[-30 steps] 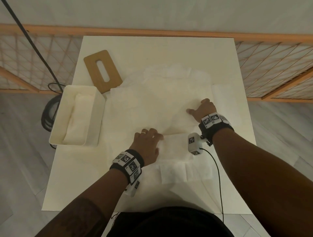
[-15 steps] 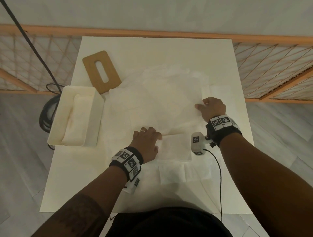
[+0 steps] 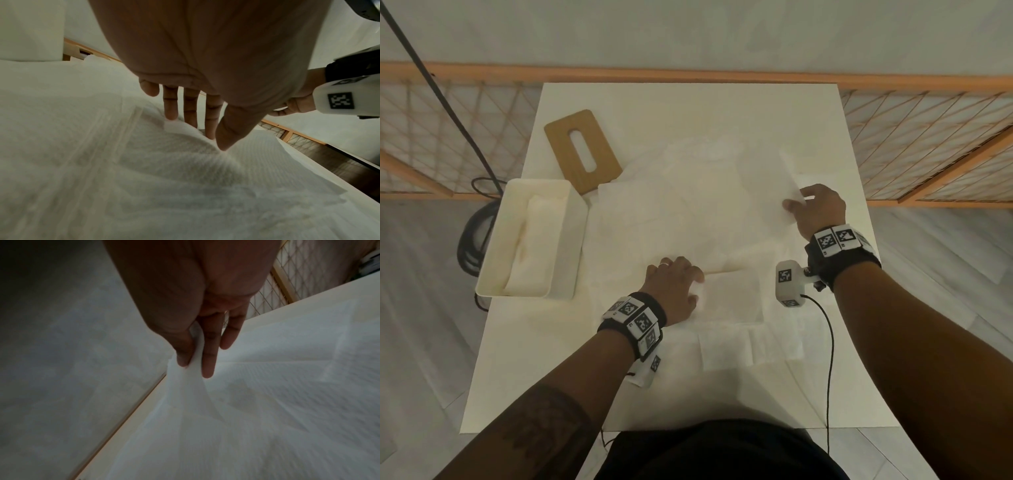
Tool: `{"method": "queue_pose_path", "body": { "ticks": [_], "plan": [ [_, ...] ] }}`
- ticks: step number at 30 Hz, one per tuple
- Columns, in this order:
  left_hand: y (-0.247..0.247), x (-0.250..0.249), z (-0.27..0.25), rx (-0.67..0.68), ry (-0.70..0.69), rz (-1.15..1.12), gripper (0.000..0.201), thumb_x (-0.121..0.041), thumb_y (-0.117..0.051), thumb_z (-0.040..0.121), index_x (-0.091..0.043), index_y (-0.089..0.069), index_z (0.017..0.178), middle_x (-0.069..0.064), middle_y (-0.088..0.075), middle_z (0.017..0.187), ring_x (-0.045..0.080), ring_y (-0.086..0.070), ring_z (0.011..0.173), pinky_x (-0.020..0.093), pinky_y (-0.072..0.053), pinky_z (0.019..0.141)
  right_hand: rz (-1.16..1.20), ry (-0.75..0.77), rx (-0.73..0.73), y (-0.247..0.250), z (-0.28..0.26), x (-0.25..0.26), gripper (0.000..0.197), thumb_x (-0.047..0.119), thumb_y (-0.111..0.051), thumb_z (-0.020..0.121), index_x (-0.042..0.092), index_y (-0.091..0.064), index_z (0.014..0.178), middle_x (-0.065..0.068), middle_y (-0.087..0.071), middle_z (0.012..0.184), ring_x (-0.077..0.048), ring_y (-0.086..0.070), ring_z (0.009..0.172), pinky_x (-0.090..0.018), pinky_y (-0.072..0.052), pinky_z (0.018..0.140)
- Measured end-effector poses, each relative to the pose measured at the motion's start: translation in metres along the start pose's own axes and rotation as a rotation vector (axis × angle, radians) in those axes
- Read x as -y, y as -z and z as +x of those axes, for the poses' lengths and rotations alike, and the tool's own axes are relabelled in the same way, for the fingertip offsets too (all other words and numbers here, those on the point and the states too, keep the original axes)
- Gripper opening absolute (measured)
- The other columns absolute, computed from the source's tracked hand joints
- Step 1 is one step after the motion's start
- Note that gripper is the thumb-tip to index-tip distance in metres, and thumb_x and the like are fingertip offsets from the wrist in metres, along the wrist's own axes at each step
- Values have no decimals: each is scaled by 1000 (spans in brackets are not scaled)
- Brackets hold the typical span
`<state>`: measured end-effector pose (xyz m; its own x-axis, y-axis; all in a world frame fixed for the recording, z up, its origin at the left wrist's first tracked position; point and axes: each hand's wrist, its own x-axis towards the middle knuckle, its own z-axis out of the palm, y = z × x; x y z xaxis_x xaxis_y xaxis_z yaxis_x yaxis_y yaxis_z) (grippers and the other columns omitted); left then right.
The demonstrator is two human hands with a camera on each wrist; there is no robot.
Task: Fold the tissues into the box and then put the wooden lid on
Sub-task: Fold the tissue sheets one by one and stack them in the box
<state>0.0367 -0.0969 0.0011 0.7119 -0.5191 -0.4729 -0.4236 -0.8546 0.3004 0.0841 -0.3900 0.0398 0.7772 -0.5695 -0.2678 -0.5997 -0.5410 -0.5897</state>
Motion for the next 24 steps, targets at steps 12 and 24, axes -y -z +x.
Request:
{"method": "queue_pose_path", "body": {
  "ticks": [12,24],
  "plan": [
    [0,6,-1,10,2,-90,34,-42,-56,97,-35,-54,131,-7,-44,140,25,-40,131,44,-30,108,393,162,-21,7,-19,3,20,27,-71,93,10,-65,102,-3,-71,105,-15,-66,94,-8,-45,73],
    [43,19,7,-260,116,-980,123,-105,-43,52,-26,-41,146,-7,-47,146,11,-46,131,38,-35,116,869,277,766,42,-52,38,16,3,-58,93,8,-70,101,-7,-72,95,-21,-68,84,-29,-54,80]
  ]
}}
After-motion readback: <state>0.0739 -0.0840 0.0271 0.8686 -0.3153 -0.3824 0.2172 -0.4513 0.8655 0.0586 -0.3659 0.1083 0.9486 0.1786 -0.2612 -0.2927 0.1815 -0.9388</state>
